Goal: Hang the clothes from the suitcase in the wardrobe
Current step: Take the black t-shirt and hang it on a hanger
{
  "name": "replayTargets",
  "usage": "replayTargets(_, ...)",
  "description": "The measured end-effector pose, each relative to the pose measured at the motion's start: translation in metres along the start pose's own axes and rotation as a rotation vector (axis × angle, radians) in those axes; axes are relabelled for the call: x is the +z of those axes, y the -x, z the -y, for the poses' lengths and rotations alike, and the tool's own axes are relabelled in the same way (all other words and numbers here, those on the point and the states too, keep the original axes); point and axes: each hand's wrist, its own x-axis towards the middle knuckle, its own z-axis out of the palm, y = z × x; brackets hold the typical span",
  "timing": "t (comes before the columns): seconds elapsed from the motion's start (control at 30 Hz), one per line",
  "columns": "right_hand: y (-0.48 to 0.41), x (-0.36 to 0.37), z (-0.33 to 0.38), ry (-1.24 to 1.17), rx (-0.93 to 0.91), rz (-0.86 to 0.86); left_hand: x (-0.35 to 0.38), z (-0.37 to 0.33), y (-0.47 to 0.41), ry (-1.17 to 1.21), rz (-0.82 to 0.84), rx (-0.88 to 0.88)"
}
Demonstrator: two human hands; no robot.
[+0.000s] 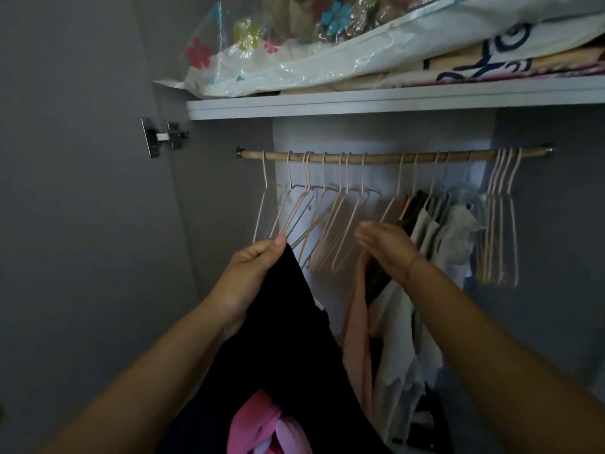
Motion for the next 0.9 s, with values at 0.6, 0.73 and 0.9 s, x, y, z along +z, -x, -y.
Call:
replayTargets(0.6,-0.160,0.032,-0.030,0.028,0.027,-0.177,-0.021,0.011,-0.047,-0.111,-0.052,-0.030)
replayTargets(0.73,-0.148,0.032,-0.020,-0.085,-0.103,-0.154,-0.017,0.018,-0.049,-0.066,-0.049,-0.044)
replayTargets(0.9,-0.102,0.020,-0.026,-0.116,-0.103,-0.028,-0.016,0.025,-0.046,-0.014,-0.050,-0.056)
